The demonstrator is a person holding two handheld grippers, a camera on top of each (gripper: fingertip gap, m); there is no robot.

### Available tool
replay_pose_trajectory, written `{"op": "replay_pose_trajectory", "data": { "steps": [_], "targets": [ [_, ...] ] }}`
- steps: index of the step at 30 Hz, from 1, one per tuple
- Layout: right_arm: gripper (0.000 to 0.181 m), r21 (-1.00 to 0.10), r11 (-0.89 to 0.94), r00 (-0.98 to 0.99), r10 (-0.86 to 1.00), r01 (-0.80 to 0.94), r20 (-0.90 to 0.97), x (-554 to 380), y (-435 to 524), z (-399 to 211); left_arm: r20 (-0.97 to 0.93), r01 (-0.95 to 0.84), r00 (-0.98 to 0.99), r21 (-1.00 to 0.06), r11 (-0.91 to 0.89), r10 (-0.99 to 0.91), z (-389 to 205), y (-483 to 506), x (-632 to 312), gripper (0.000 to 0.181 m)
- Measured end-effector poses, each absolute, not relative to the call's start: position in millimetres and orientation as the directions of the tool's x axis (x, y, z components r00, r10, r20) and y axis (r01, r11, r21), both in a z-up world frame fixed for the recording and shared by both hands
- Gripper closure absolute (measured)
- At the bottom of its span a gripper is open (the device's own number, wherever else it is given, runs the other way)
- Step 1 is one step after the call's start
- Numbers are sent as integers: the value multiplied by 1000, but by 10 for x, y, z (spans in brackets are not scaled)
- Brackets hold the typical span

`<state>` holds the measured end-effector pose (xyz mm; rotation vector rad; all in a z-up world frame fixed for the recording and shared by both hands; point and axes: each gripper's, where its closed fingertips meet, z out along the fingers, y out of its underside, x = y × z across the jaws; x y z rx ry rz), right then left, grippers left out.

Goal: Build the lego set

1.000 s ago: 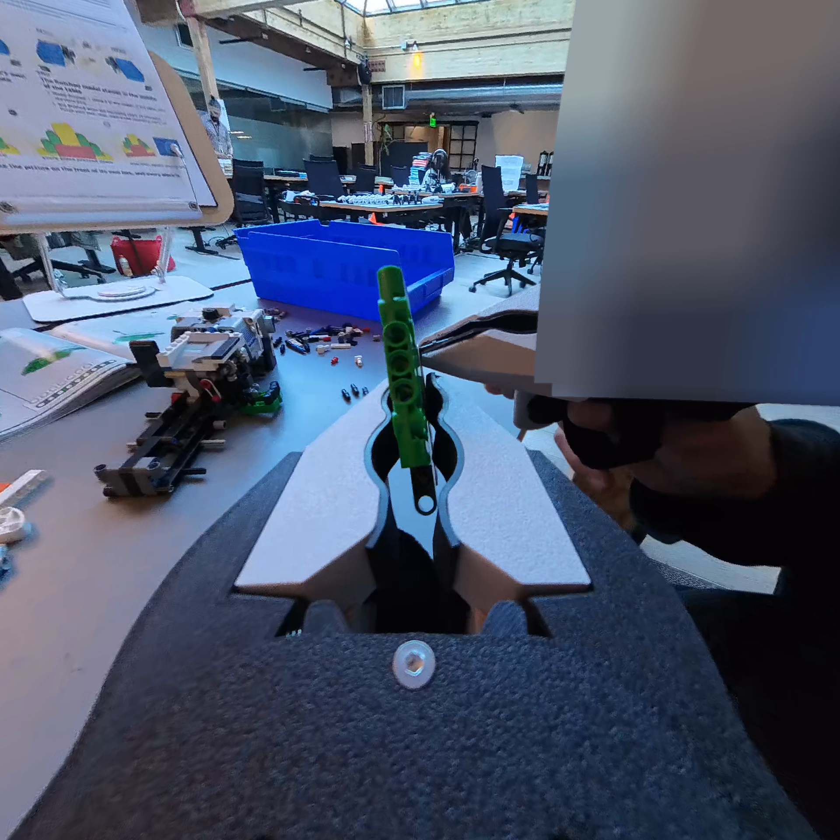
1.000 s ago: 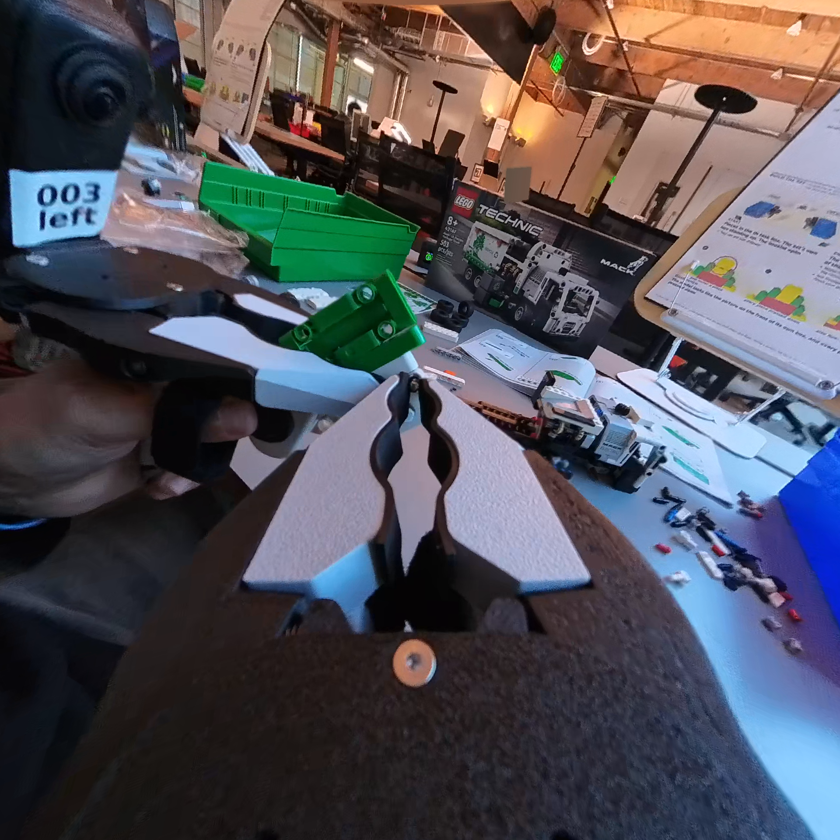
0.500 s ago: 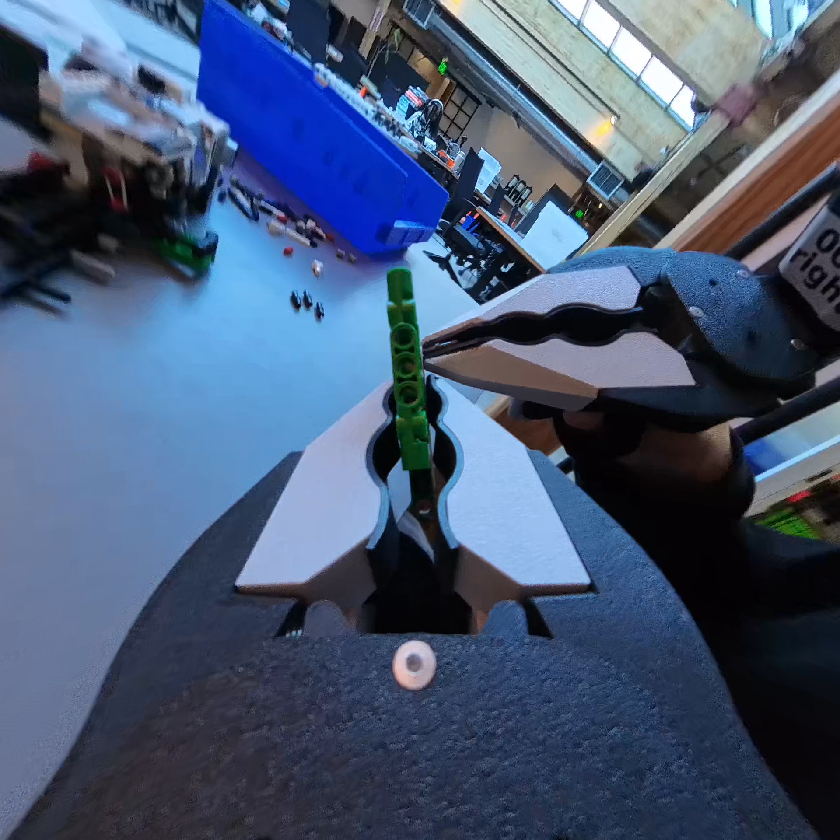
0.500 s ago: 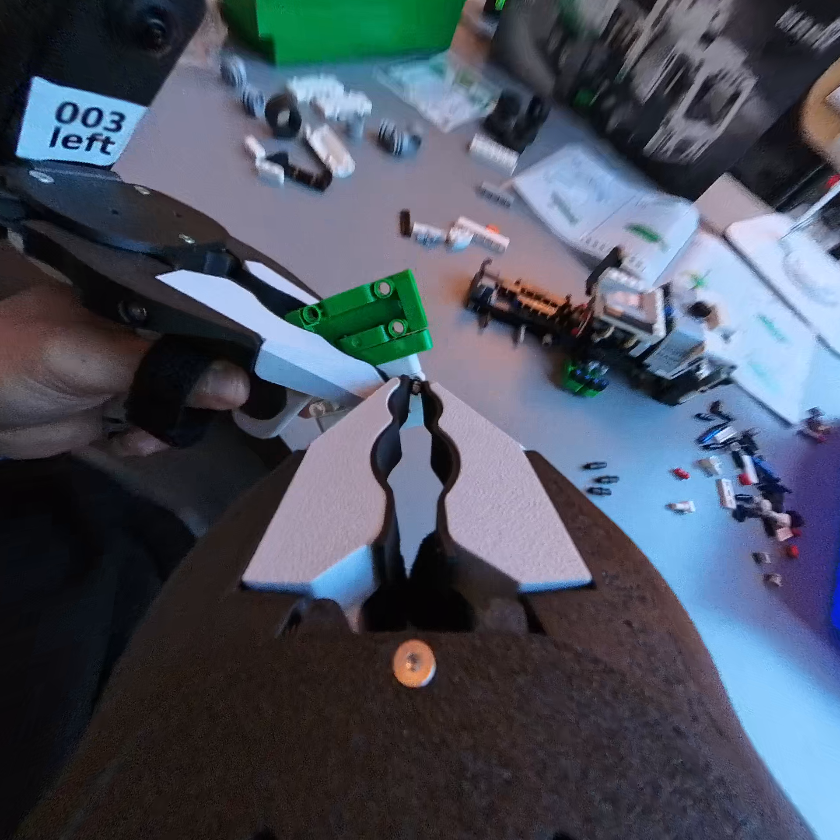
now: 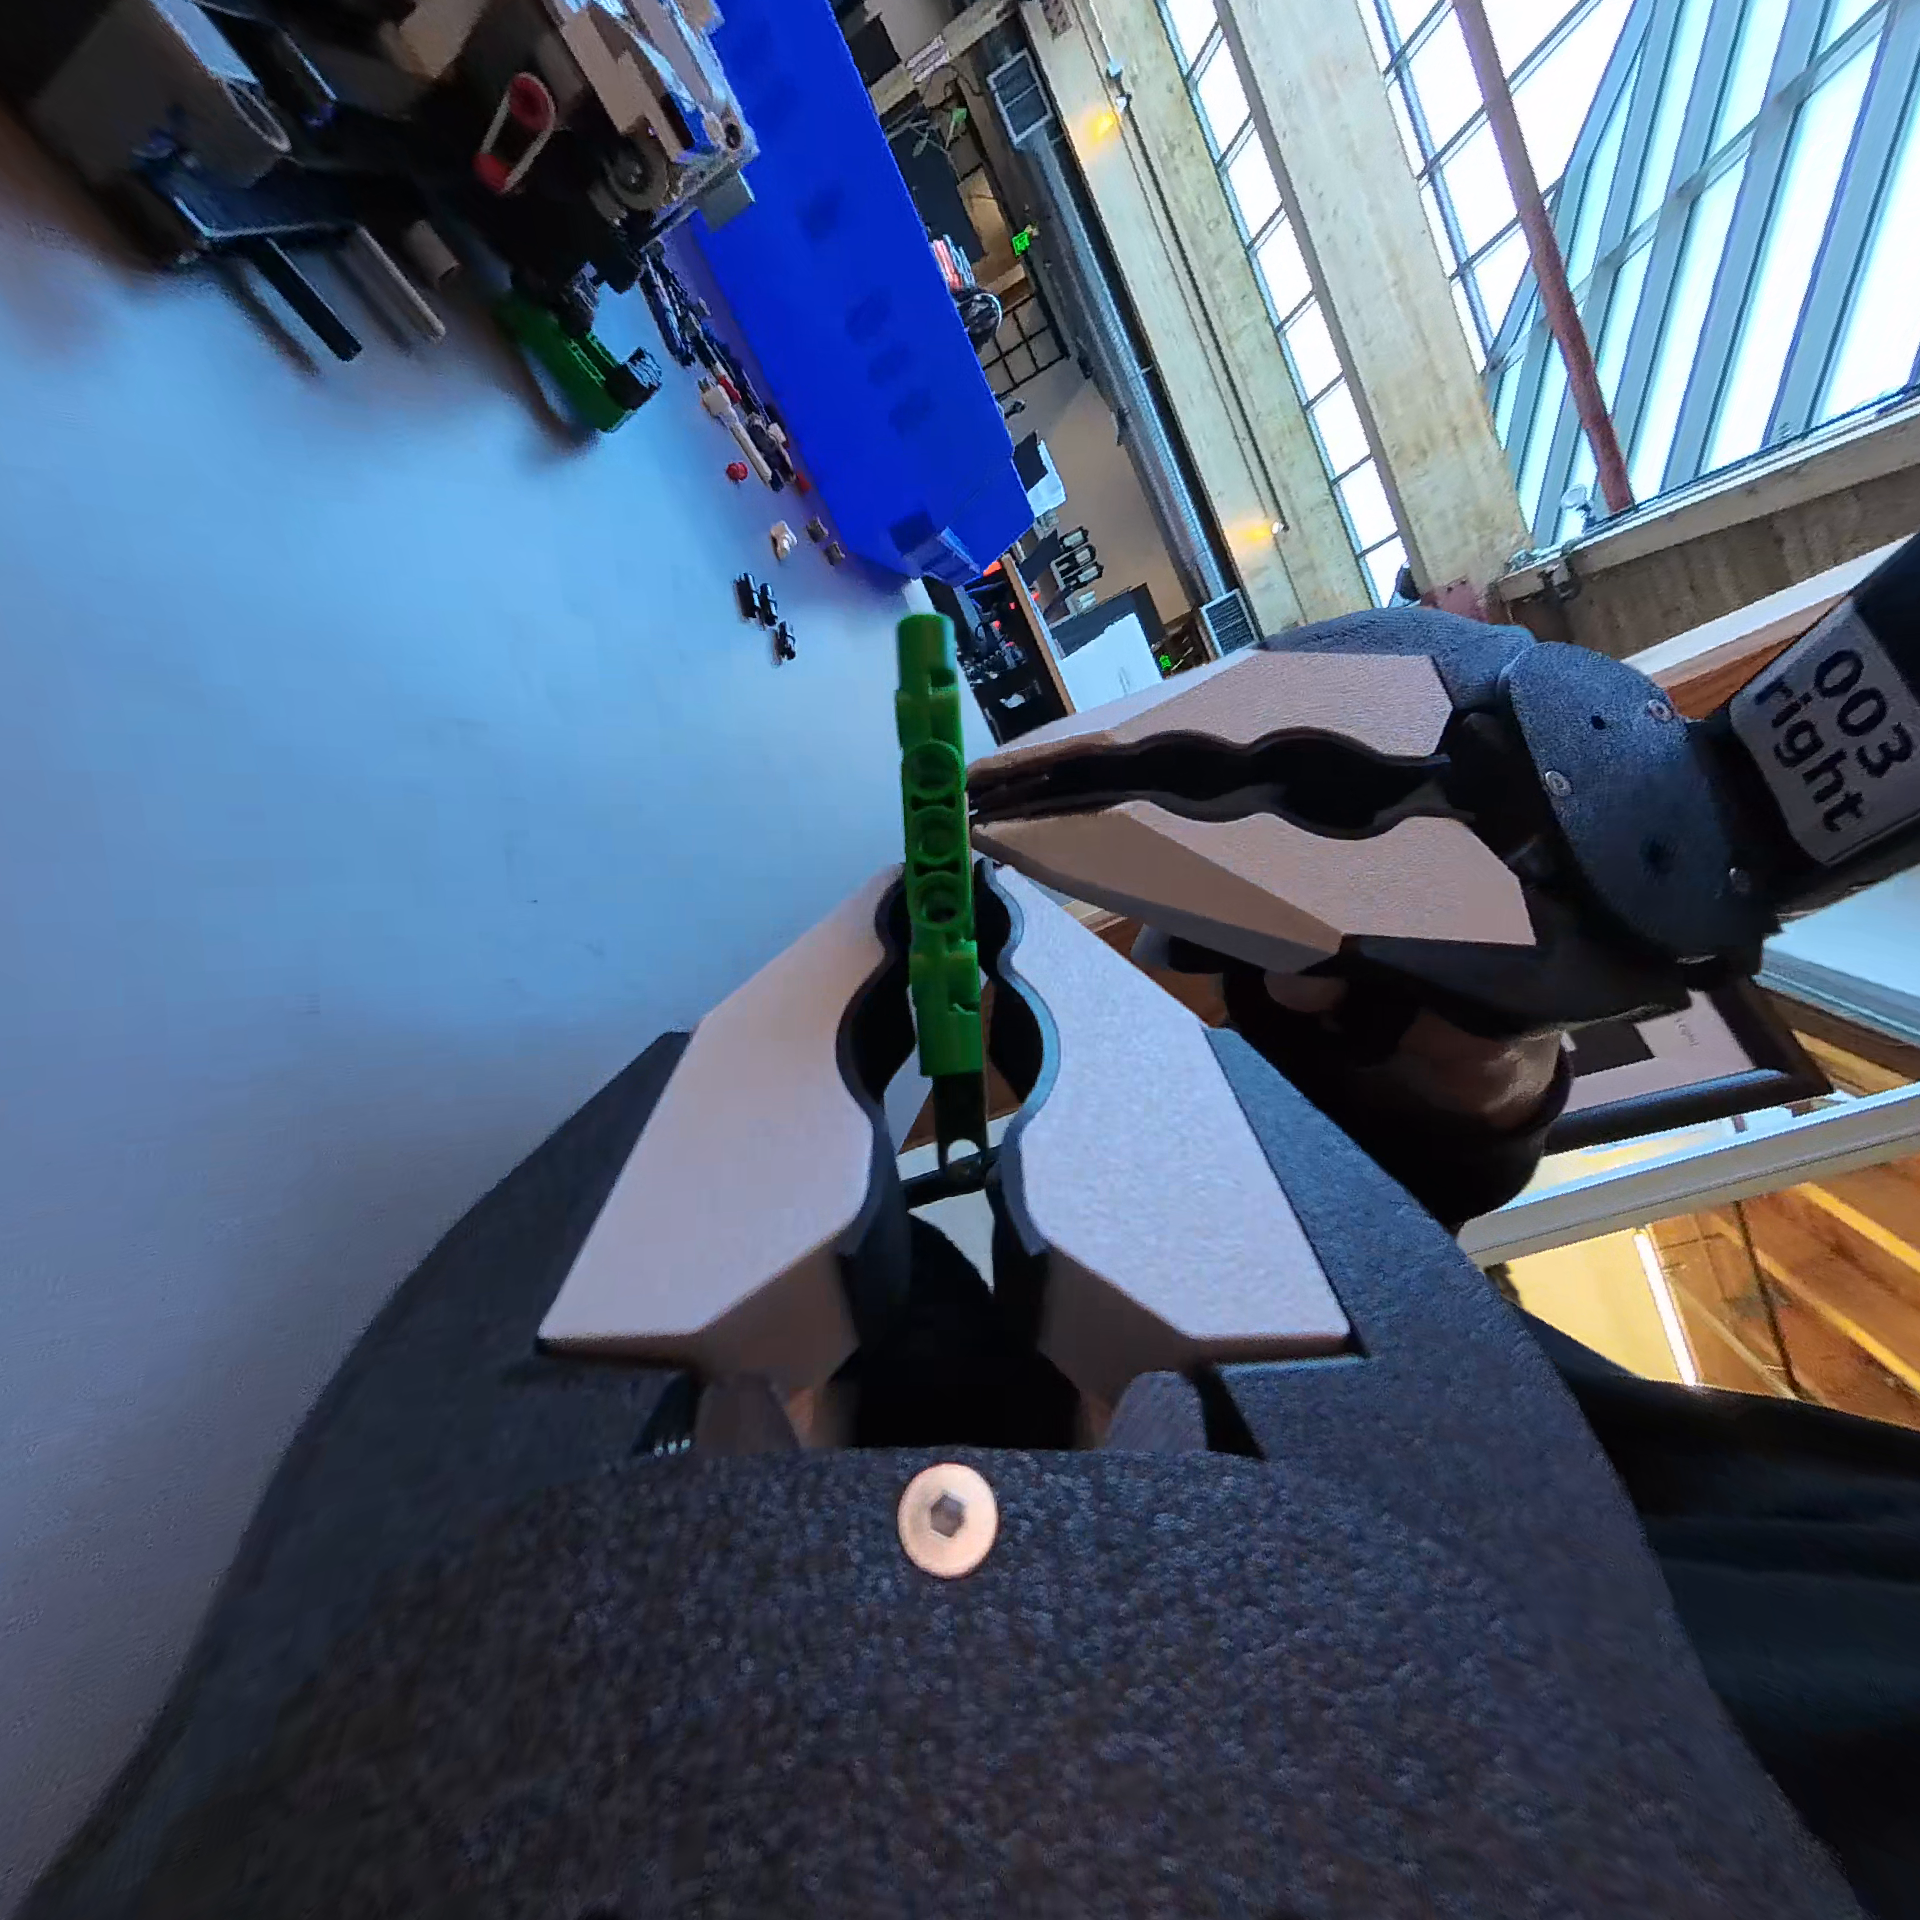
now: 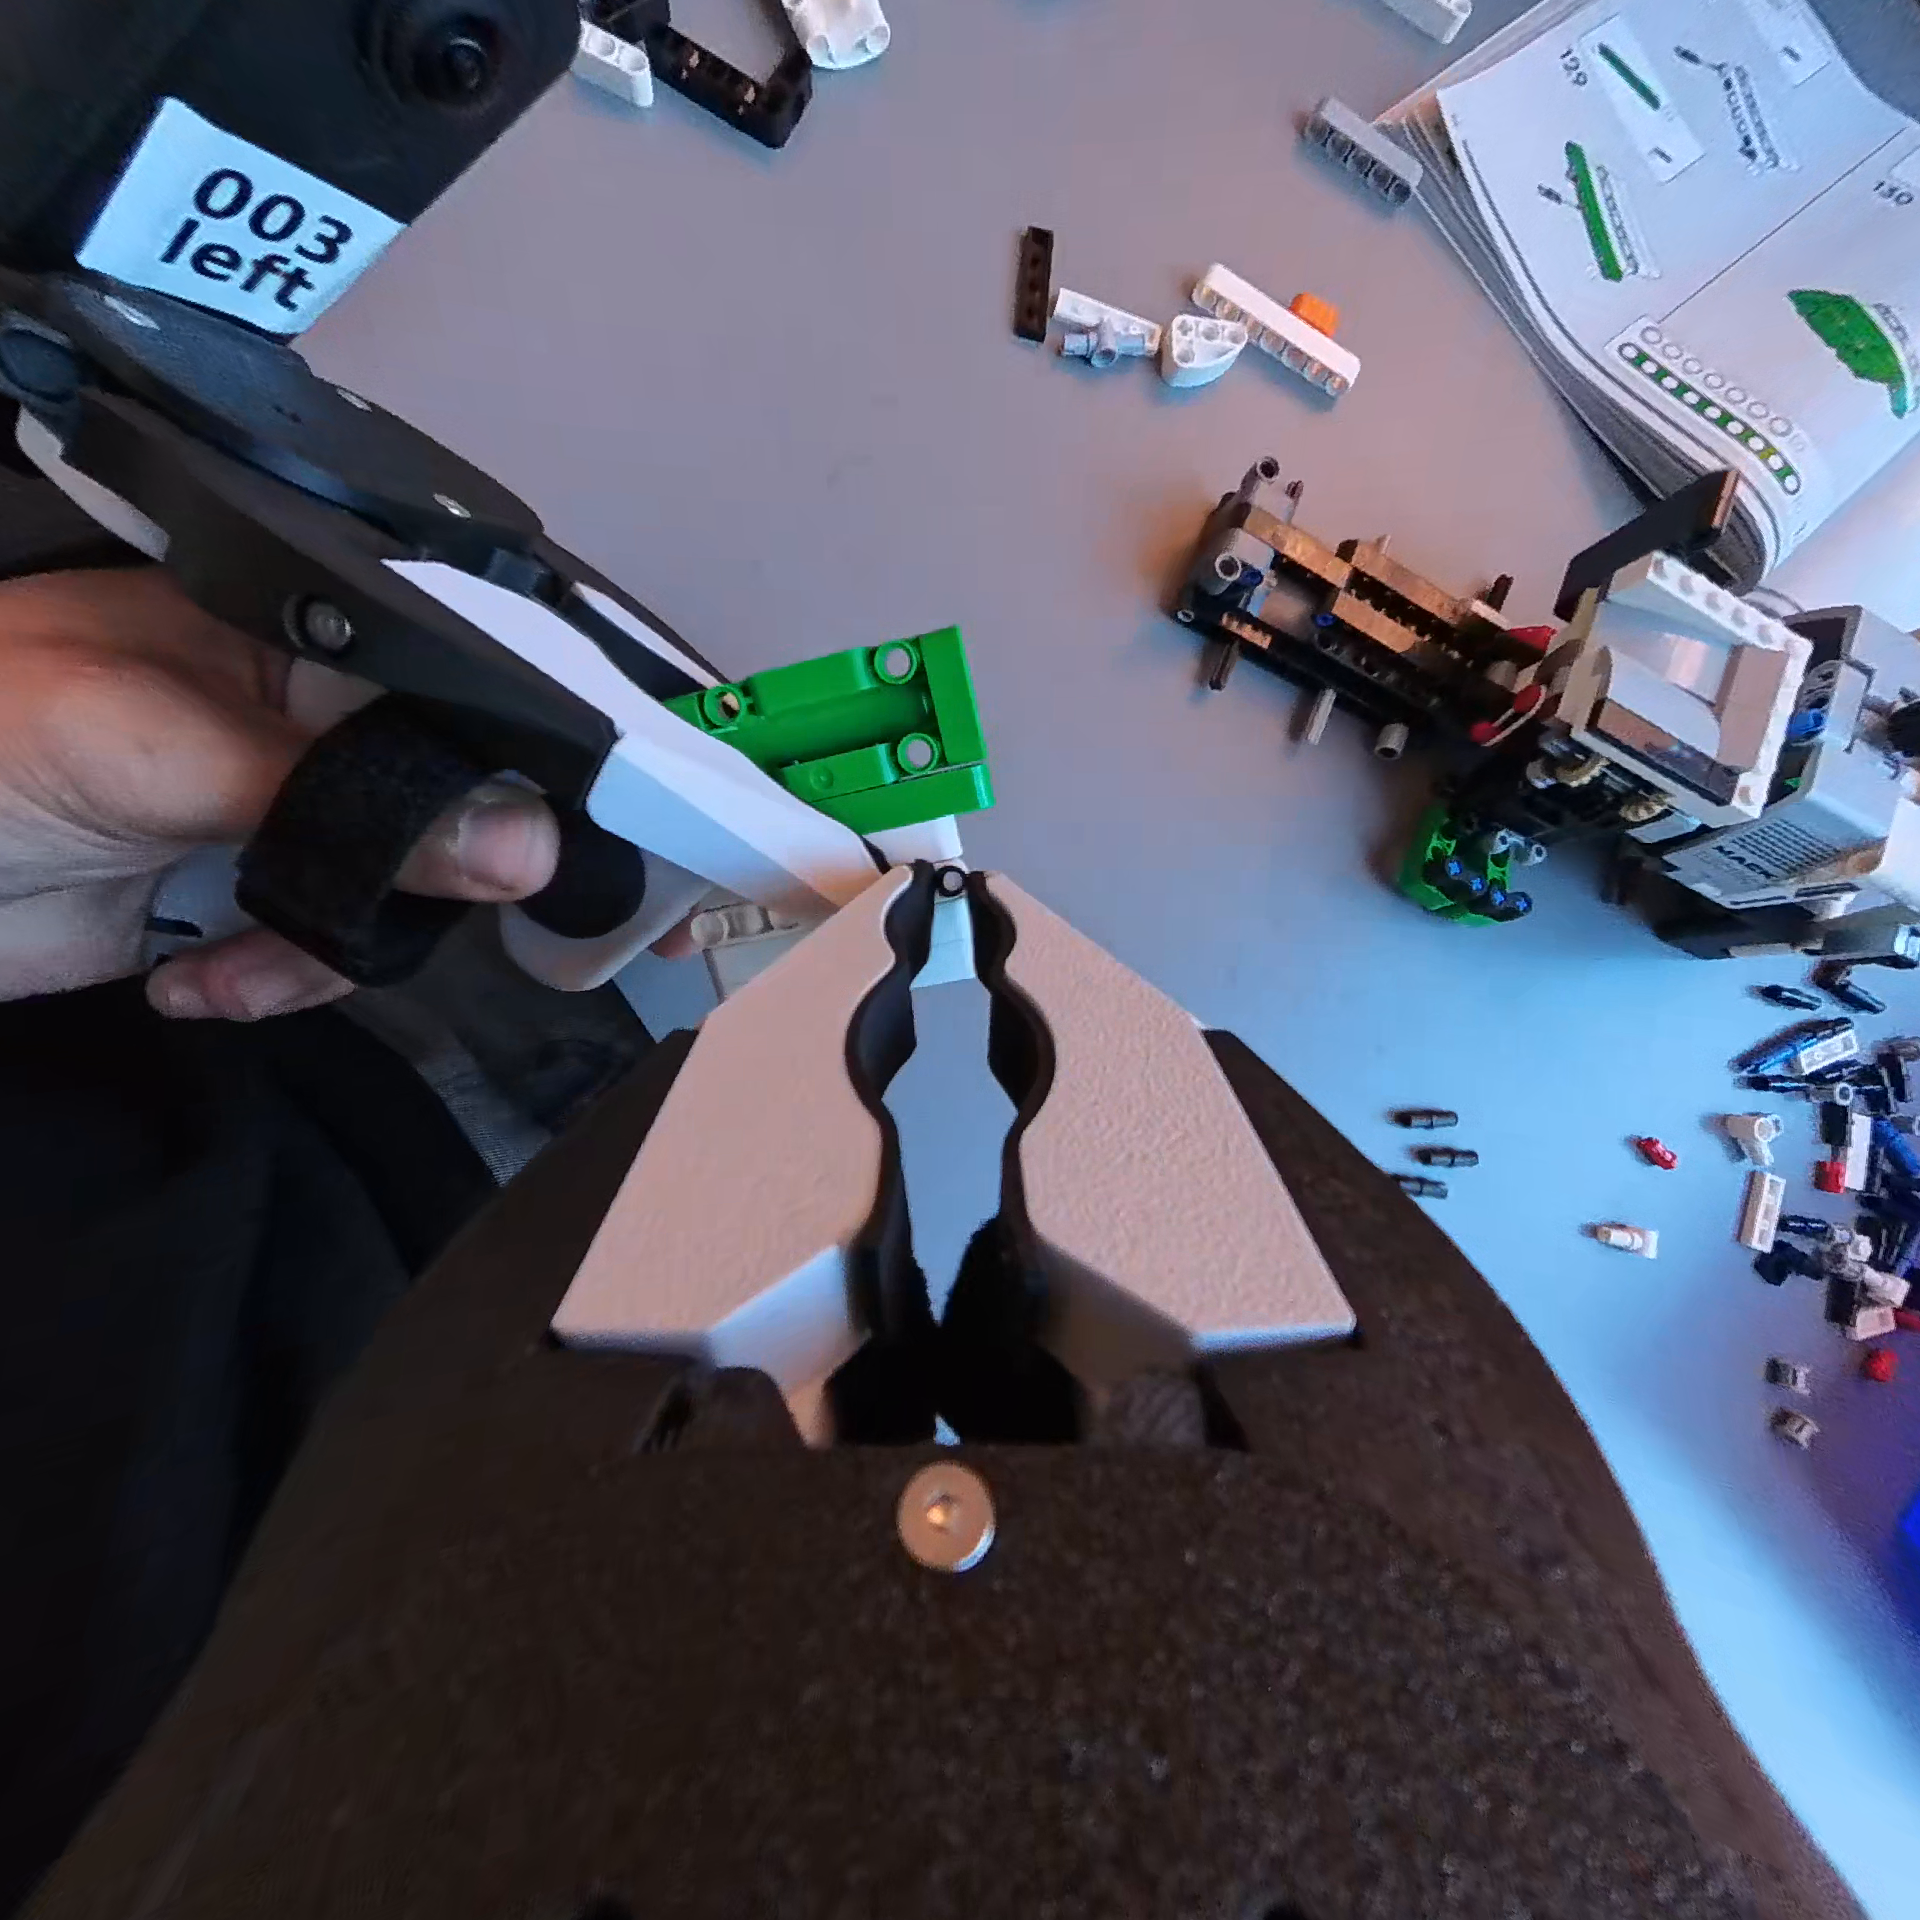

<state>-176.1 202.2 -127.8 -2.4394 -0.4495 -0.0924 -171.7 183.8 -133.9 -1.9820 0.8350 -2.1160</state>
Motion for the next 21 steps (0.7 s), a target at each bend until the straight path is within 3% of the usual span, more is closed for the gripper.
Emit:
{"op": "replay_pose_trajectory", "data": {
  "steps": [9,21],
  "targets": [
    [172,-596,-736,944,301,320,135,-1767,2091,-1267,912,-274,-143,-409,-871,-384,-1318,1888,-1737,175],
    [169,-611,-725,944,303,319,132,-1747,2084,-1266,909,-275,-141,-416,-867,-392,-1327,1881,-1726,175]
  ]
}}
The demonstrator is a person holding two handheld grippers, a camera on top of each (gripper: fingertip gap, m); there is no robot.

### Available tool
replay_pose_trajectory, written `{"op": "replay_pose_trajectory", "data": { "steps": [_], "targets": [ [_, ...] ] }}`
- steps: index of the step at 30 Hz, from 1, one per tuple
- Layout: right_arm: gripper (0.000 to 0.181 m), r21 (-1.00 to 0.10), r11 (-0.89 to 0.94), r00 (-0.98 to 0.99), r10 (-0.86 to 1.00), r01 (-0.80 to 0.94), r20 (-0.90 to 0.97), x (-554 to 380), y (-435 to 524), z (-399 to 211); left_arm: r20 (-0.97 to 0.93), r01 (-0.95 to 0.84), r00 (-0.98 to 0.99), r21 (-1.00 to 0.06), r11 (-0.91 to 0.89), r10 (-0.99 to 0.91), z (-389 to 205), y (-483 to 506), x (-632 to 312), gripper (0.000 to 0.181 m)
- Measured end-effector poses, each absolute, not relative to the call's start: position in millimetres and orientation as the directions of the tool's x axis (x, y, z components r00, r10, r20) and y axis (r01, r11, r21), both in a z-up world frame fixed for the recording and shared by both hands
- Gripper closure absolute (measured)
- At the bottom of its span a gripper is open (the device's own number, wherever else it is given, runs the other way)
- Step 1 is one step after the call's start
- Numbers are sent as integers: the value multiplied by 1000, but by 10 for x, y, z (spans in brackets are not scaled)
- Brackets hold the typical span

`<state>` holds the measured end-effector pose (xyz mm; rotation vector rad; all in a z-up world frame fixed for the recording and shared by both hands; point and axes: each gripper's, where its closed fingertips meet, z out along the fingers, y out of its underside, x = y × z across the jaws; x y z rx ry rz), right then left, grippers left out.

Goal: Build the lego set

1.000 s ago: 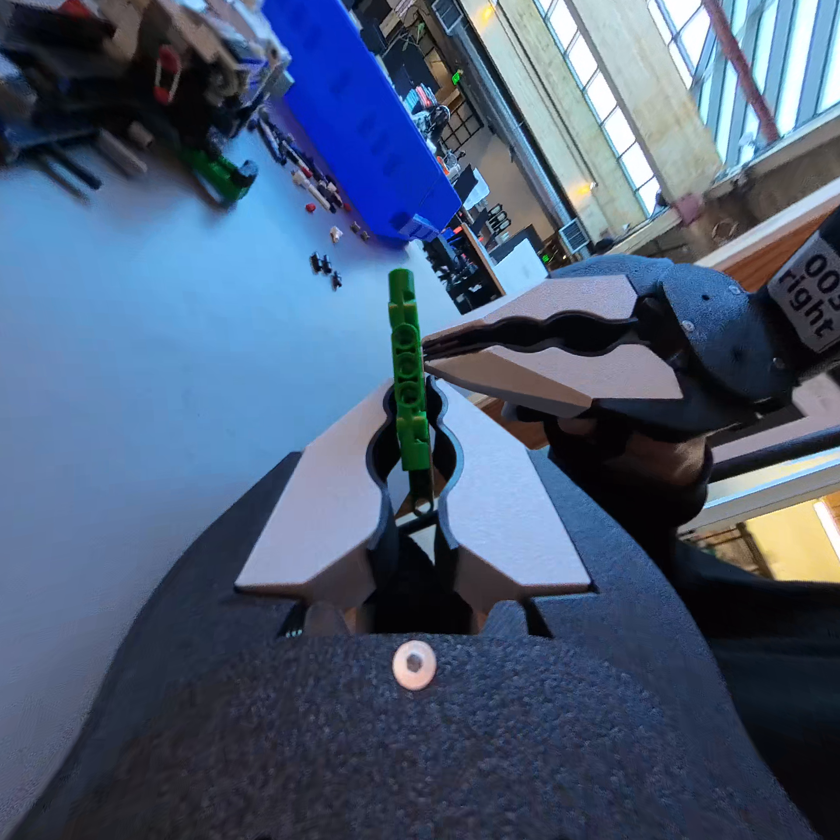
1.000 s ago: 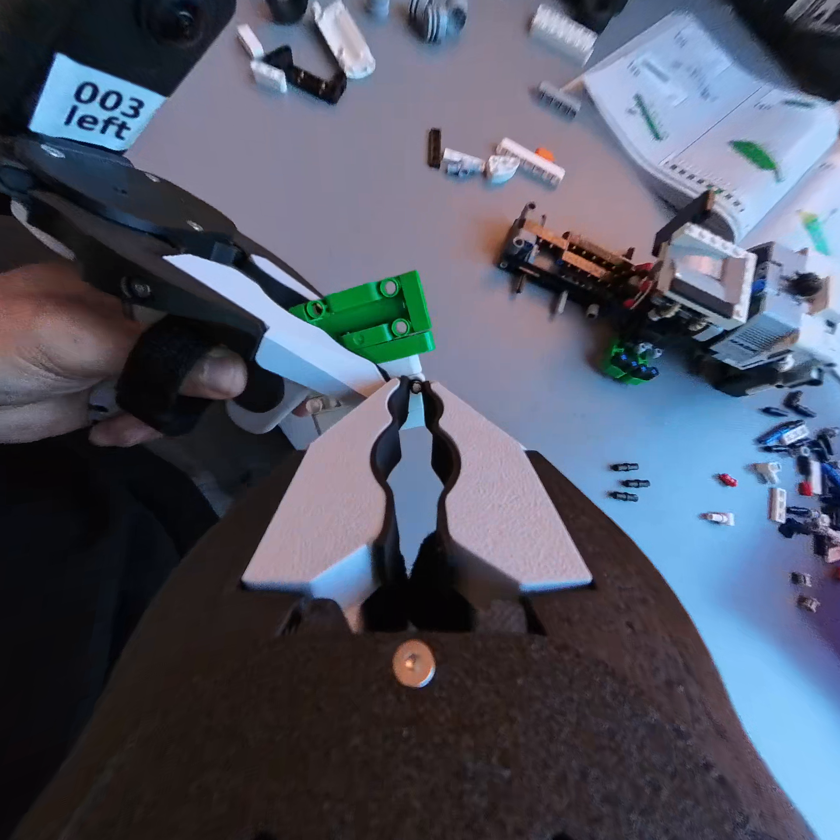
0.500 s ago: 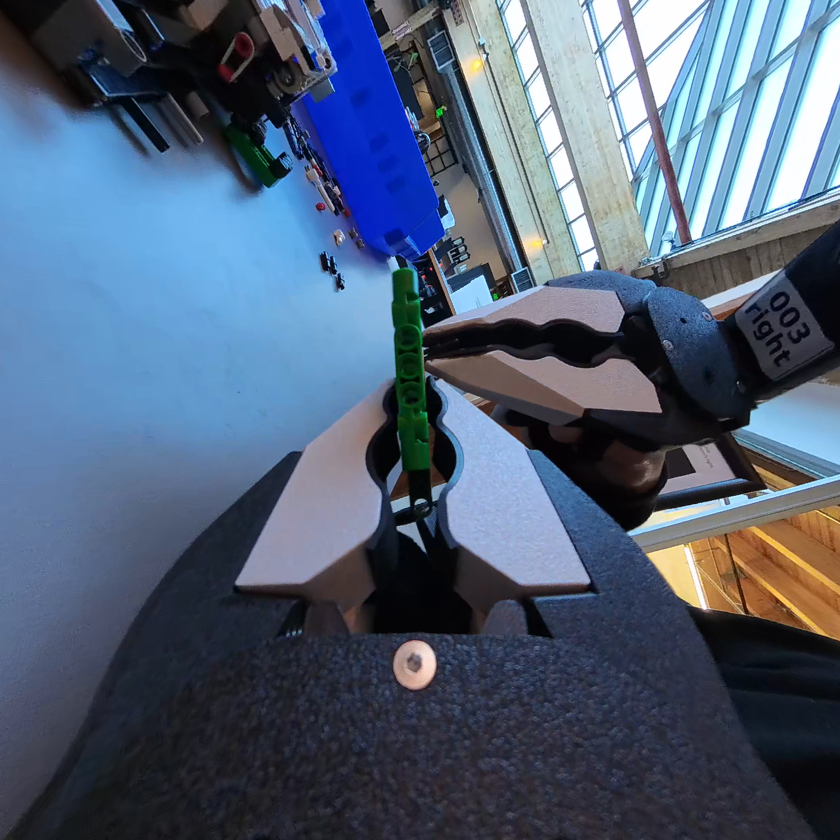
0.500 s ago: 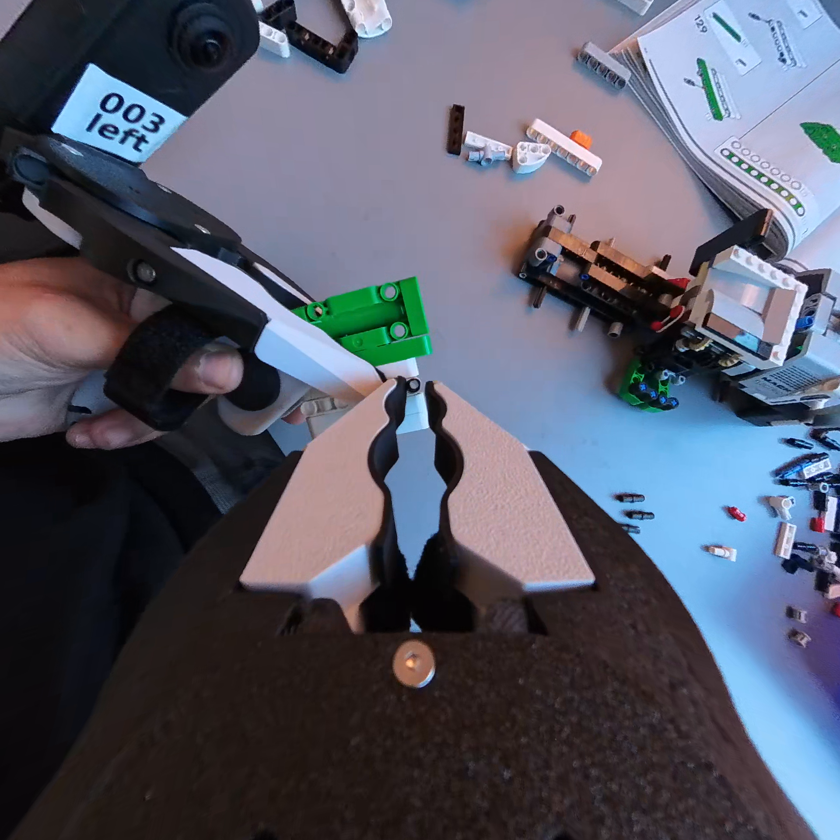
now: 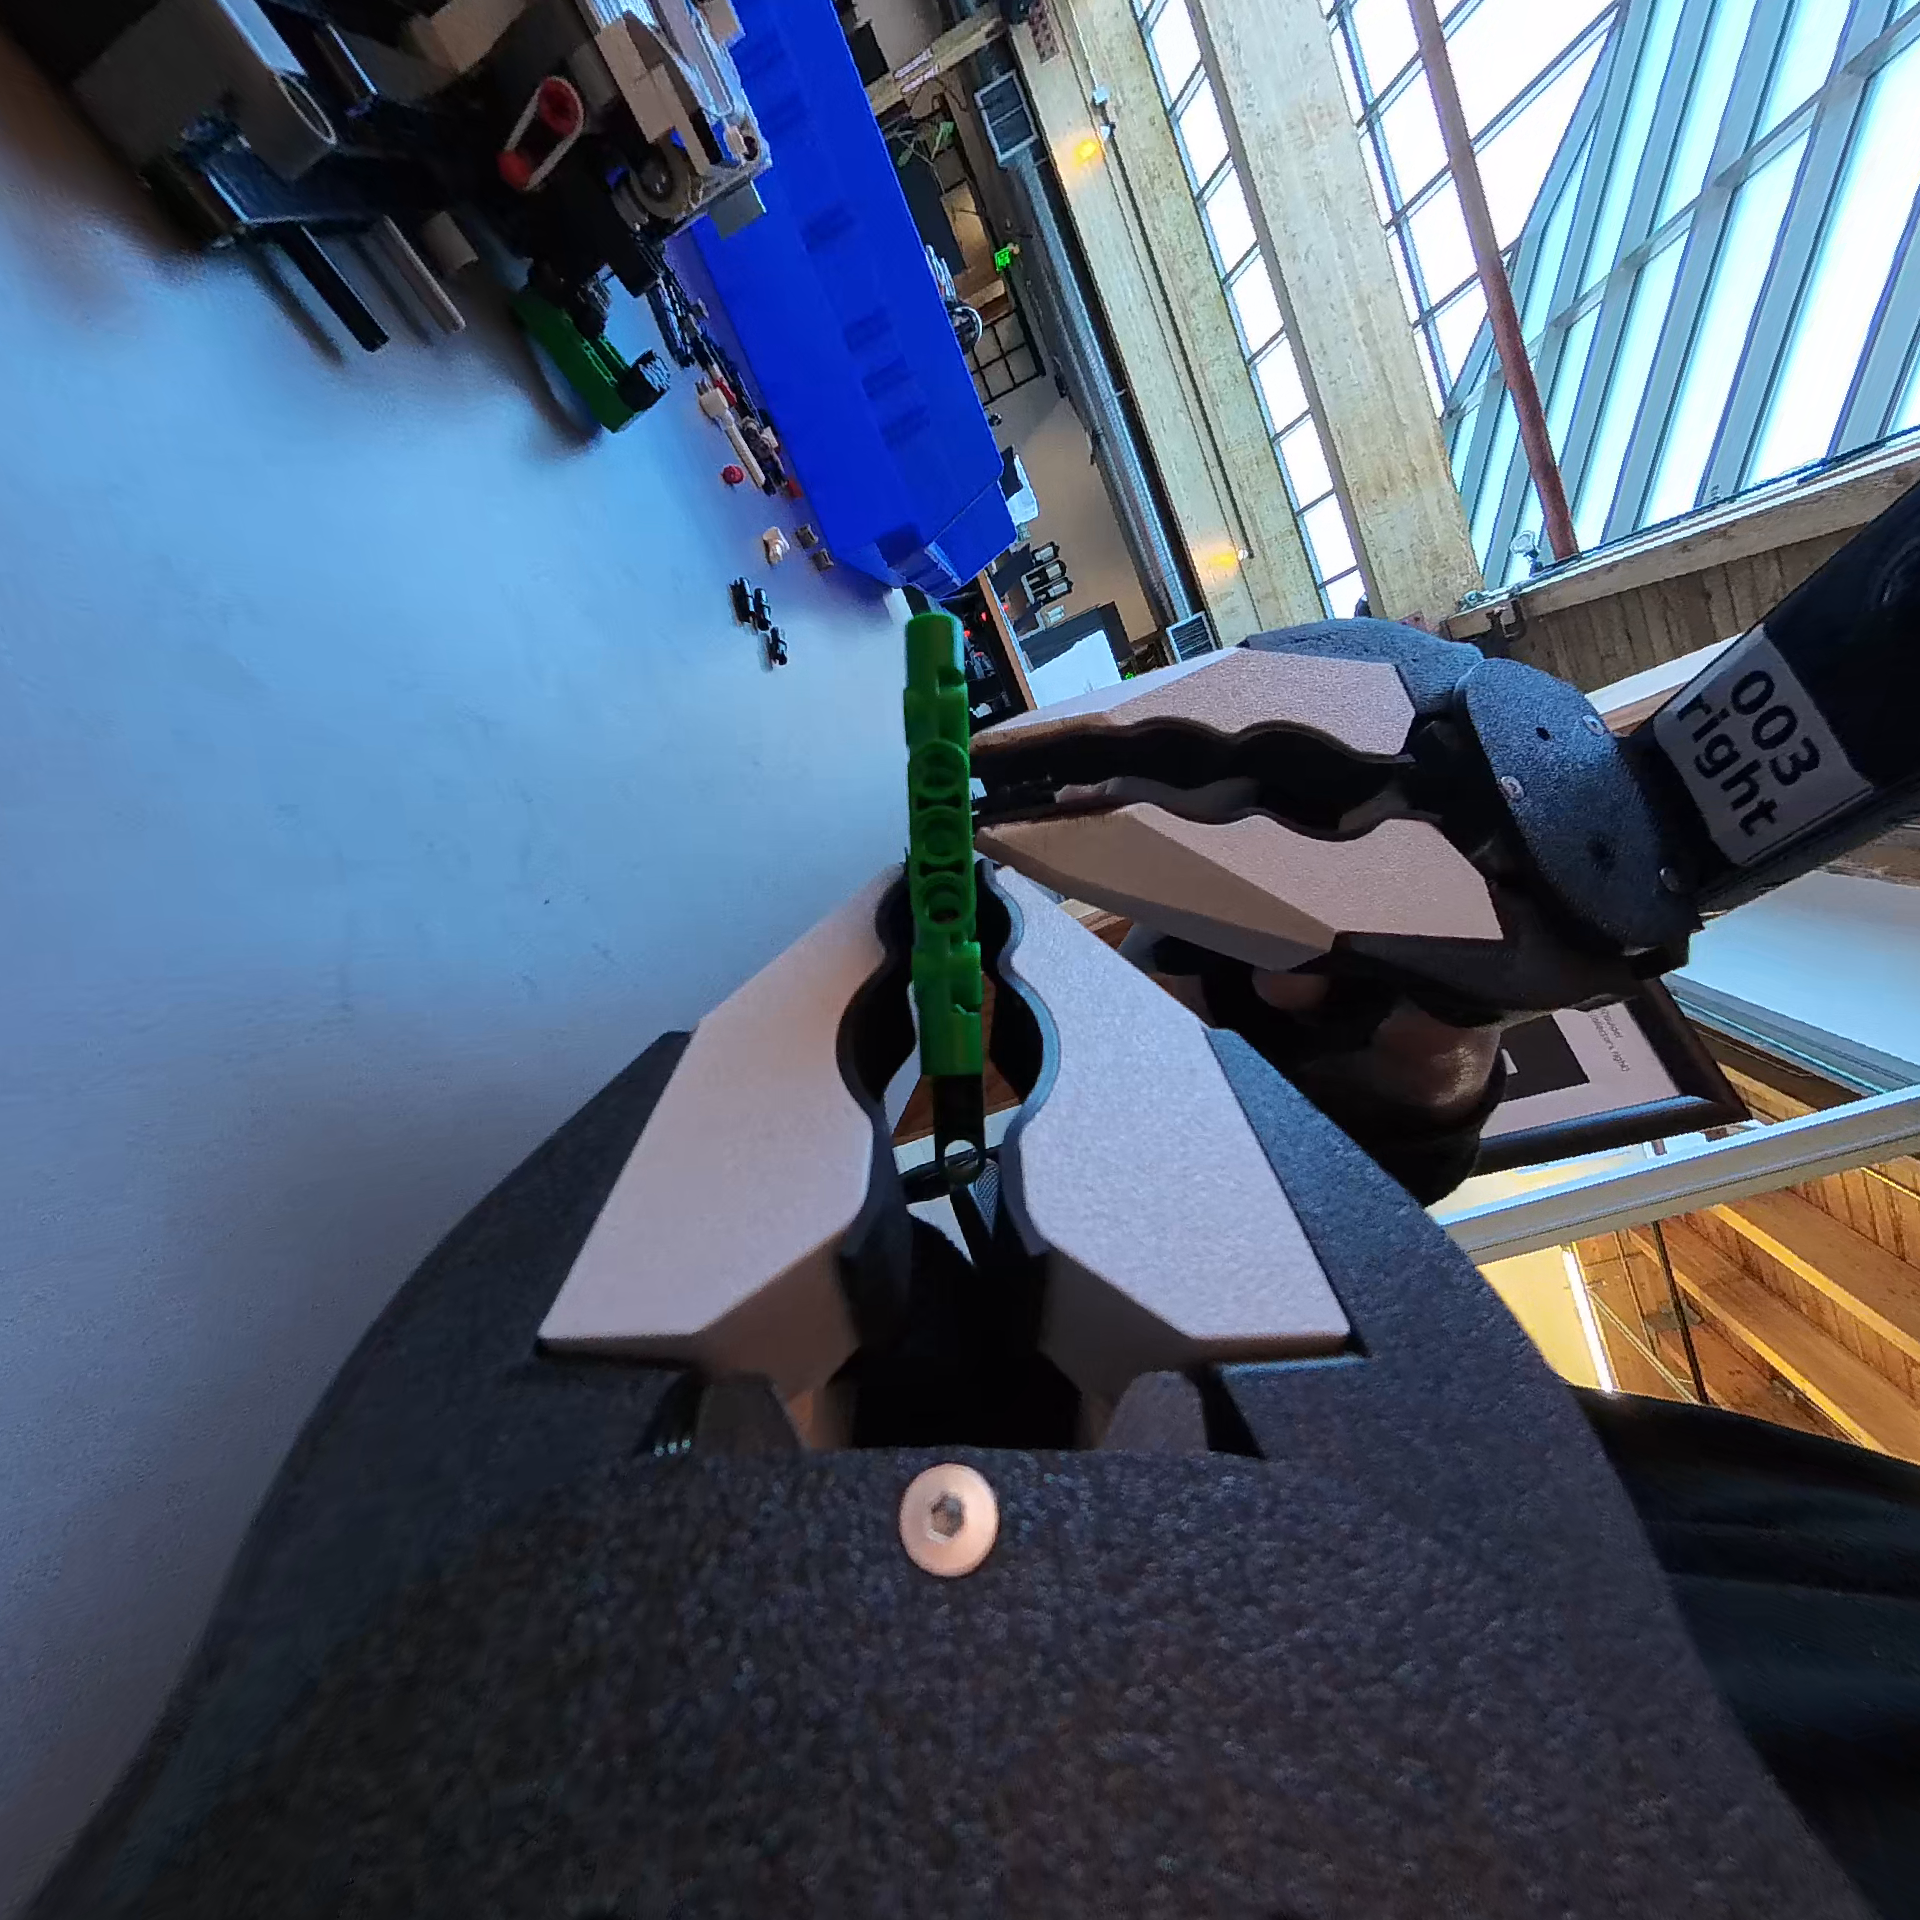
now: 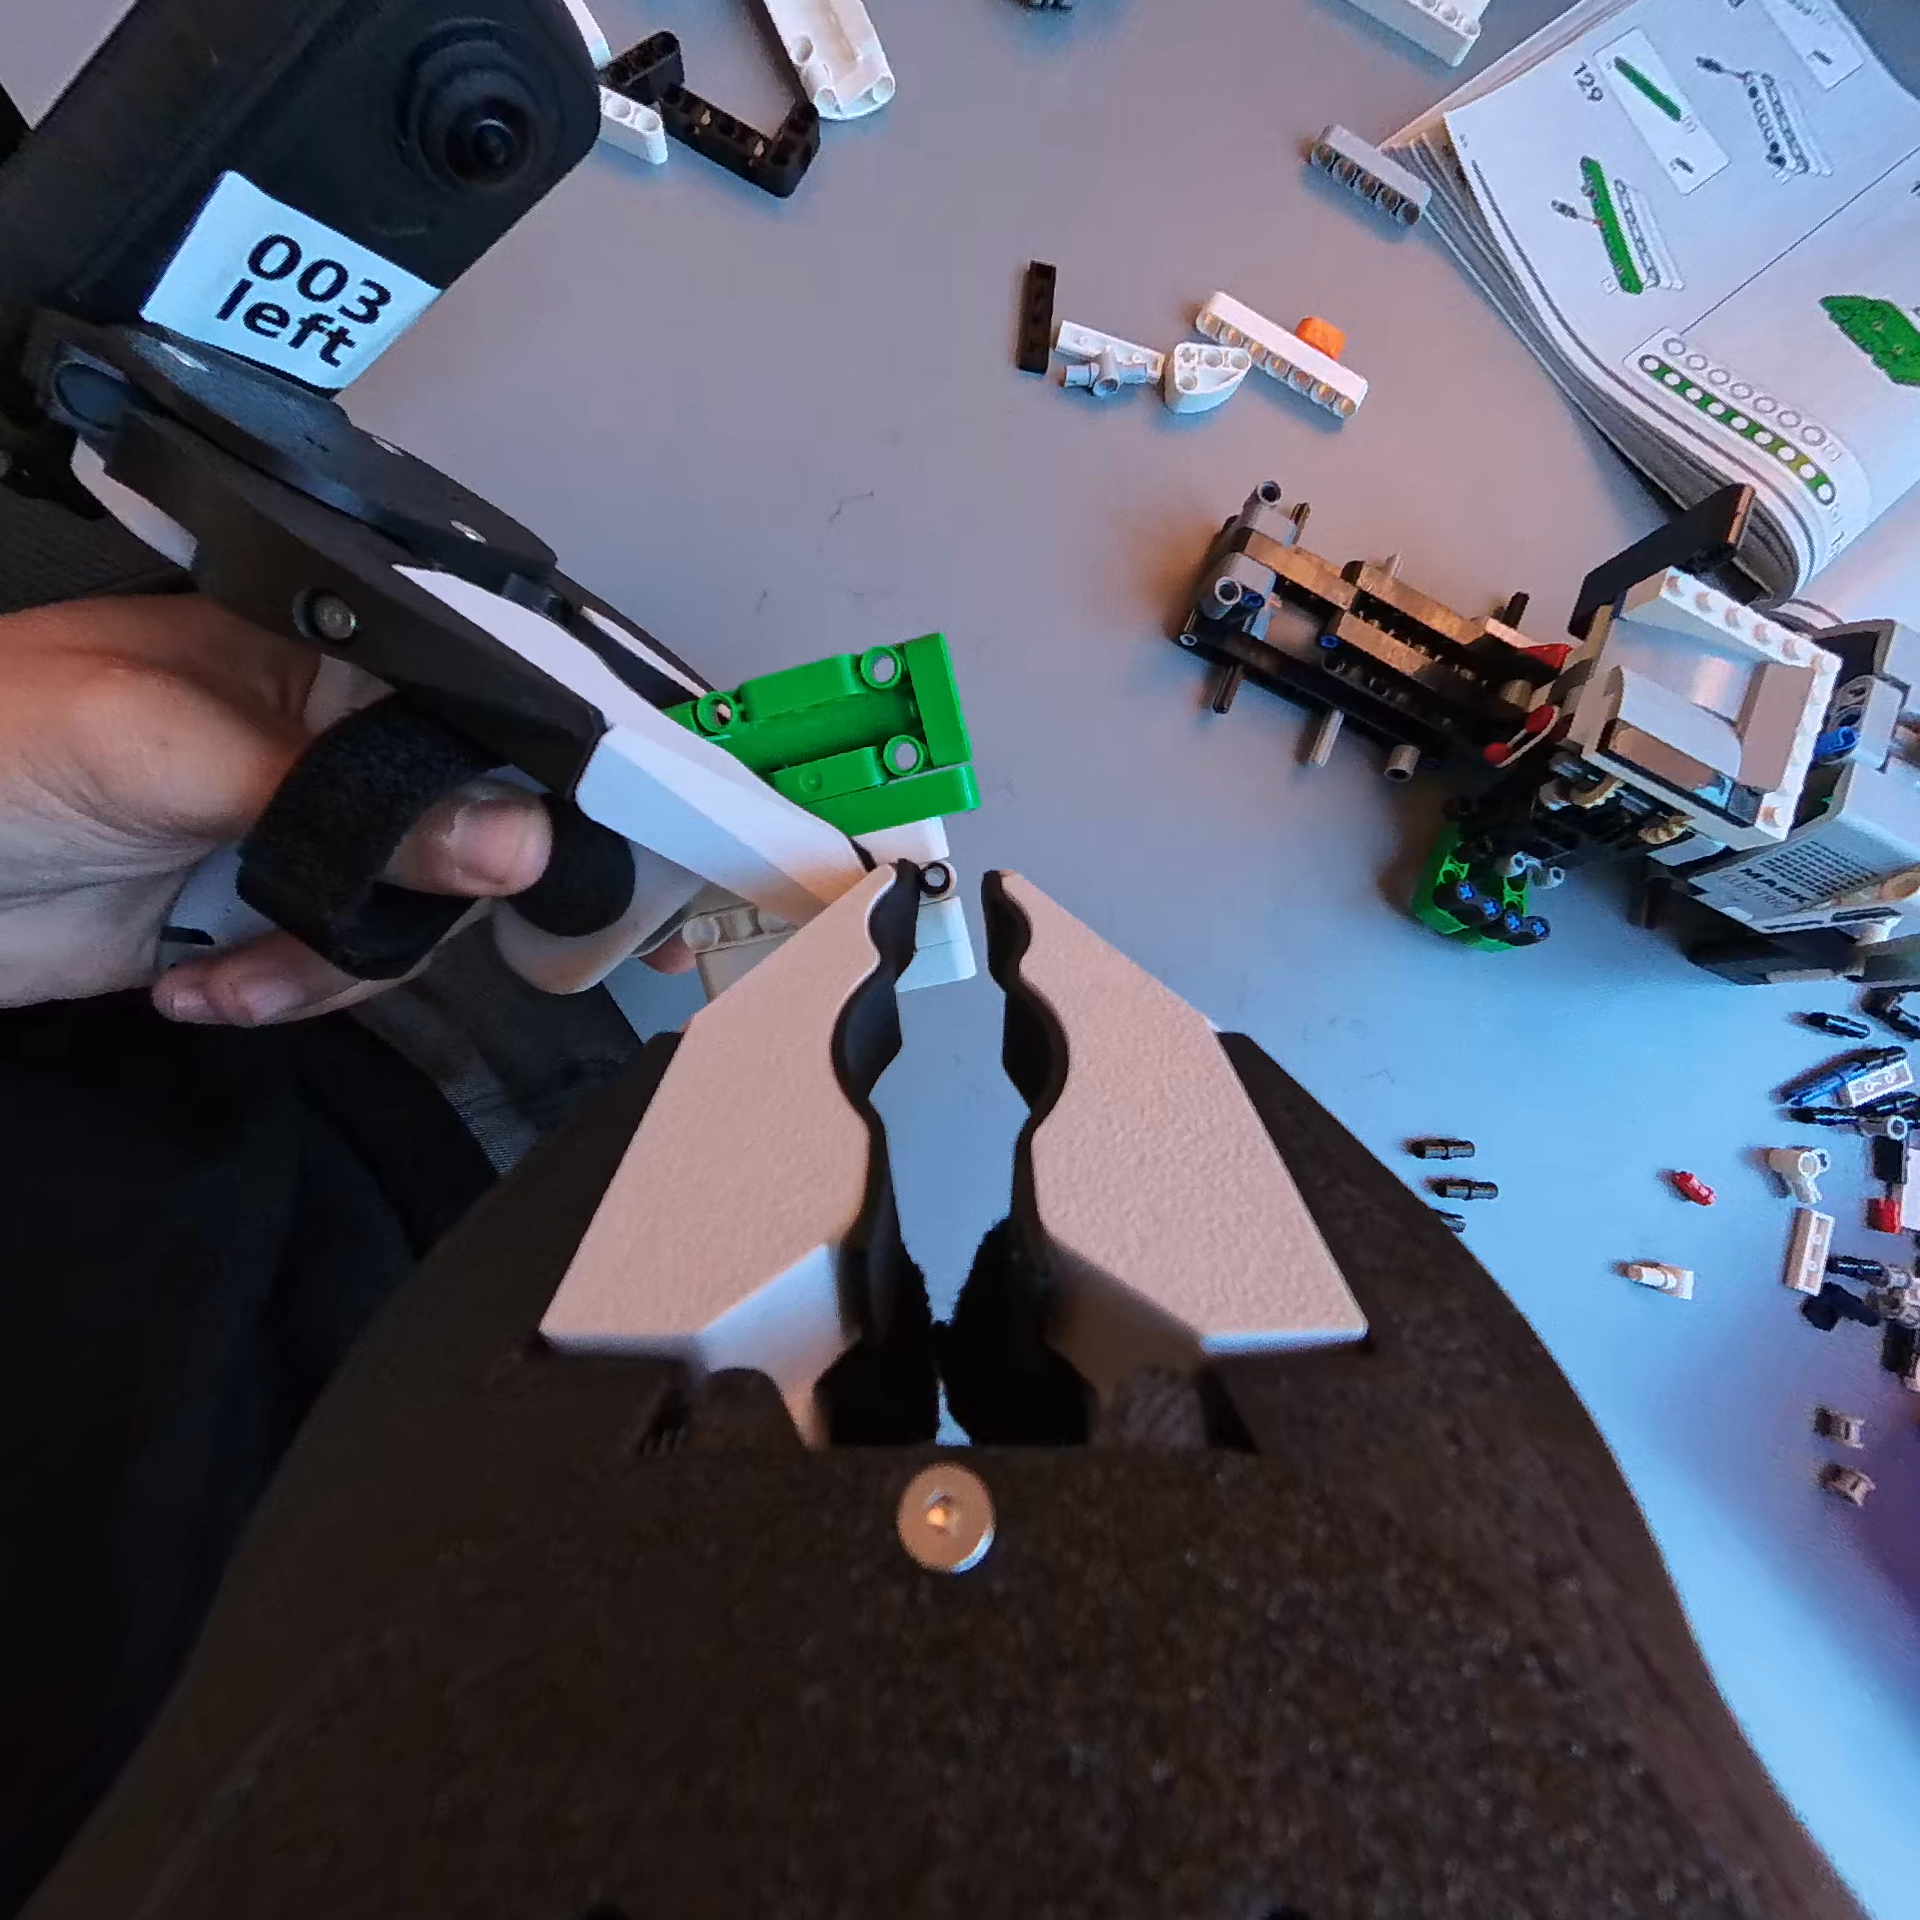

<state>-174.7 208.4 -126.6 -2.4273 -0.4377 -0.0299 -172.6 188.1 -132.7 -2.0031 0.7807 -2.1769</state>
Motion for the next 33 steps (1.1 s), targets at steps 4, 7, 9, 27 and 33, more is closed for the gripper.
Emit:
{"op": "replay_pose_trajectory", "data": {
  "steps": [4,7,9,27,33],
  "targets": [
    [168,-618,-721,945,299,313,130,-1738,2084,-1267,909,-278,-140,-416,-866,-392,-1331,1878,-1727,175],
    [166,-626,-714,944,302,314,129,-1744,2084,-1253,910,-280,-143,-414,-866,-389,-1326,1874,-1729,175],
    [166,-627,-713,945,304,312,125,-1745,2081,-1253,909,-280,-143,-415,-865,-390,-1327,1874,-1729,175],
    [145,-750,-661,887,341,-11,-313,-1767,2017,-993,896,-273,-172,-443,-854,-410,-1274,1867,-1746,175],
    [127,-630,-694,528,409,-349,-744,-1831,1893,-943,816,-246,-296,-568,-785,-497,-1036,1785,-1770,175]
  ]
}}
